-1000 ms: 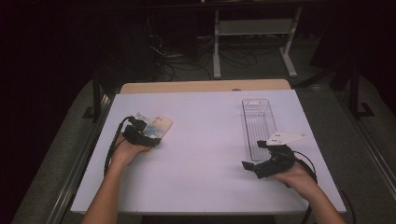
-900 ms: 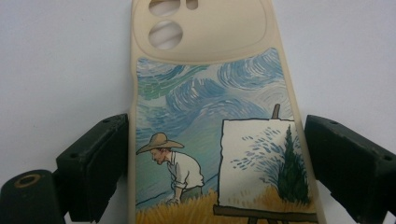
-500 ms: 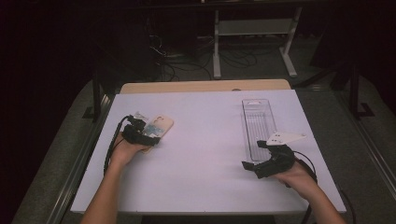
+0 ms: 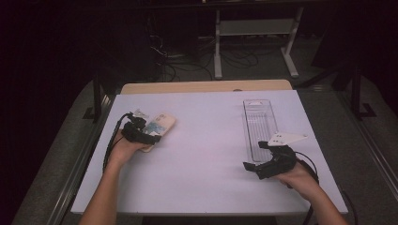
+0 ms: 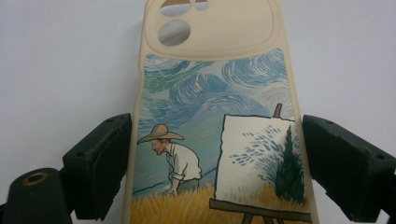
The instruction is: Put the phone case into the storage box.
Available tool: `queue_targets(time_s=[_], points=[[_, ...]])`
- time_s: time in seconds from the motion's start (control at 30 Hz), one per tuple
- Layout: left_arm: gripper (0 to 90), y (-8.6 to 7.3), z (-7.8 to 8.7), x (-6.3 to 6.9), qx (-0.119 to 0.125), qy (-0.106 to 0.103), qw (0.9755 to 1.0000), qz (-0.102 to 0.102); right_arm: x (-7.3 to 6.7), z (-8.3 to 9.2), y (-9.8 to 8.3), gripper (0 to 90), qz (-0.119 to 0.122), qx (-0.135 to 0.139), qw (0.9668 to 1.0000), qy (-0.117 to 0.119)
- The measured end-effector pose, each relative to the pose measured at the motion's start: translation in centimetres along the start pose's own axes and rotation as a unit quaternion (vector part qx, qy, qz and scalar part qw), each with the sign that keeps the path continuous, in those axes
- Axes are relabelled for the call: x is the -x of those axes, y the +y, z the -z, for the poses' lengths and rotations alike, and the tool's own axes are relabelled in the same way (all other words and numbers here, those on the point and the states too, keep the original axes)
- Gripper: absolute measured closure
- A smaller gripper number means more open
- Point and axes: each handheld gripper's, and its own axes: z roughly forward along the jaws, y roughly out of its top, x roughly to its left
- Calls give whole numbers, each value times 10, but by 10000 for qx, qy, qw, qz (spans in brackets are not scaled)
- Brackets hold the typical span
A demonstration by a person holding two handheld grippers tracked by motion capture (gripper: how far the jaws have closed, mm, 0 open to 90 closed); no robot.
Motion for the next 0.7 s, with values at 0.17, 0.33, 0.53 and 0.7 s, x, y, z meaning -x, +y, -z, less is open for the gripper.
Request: queue_targets(time_s=[0.17, 0.33, 0.53, 0.7], points=[[113, 4, 6, 3, 60, -114, 9999, -63, 0, 0, 0, 0, -12, 5, 10000, 1], [113, 8, 9, 5, 97, -225, 9995, -192, 0, 0, 0, 0, 4, -5, 10000, 4], [113, 13, 12, 11, 31, -484, 9976, -484, 0, 0, 0, 0, 8, -5, 10000, 10], [113, 17, 14, 19, 13, -661, 9954, -693, 0, 0, 0, 0, 11, -14, 10000, 12]])
